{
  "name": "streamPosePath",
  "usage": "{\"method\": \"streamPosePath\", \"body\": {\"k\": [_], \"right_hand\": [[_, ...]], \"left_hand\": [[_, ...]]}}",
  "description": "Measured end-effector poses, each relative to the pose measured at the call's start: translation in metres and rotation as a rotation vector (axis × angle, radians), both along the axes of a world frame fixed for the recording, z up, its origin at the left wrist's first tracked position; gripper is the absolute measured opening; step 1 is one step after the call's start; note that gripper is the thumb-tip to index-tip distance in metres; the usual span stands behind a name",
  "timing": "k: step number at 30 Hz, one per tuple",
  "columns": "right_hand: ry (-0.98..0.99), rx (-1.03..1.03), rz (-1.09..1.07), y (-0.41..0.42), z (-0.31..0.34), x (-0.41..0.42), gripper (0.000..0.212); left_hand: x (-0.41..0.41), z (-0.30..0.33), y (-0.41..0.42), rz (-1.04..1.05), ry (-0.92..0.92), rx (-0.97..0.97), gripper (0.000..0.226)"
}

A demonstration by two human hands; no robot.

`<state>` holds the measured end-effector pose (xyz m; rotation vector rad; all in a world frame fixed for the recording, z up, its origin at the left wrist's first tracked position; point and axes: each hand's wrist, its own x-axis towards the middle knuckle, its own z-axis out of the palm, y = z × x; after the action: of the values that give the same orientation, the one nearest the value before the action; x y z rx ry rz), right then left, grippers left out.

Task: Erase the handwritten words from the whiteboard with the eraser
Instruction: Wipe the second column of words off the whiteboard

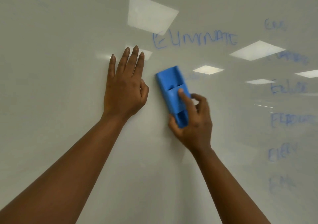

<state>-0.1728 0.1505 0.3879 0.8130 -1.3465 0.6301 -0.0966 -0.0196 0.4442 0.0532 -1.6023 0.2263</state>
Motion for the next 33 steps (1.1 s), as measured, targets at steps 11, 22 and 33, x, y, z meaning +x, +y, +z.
{"method": "streamPosePath", "body": {"k": [11, 22, 33], "right_hand": [[-0.233, -0.417, 0.014, 0.033, 0.011, -0.023, 0.066], [0.003, 0.009, -0.018, 0.002, -0.005, -0.006, 0.065], [-0.208, -0.432, 0.028, 0.021, 0.010, -0.020, 0.065]], "left_hand": [[0.001, -0.001, 0.000, -0.011, -0.002, 0.003, 0.060], [0.002, -0.001, 0.000, -0.003, -0.013, 0.000, 0.061], [0.001, -0.001, 0.001, -0.008, -0.002, 0.002, 0.061]]}}
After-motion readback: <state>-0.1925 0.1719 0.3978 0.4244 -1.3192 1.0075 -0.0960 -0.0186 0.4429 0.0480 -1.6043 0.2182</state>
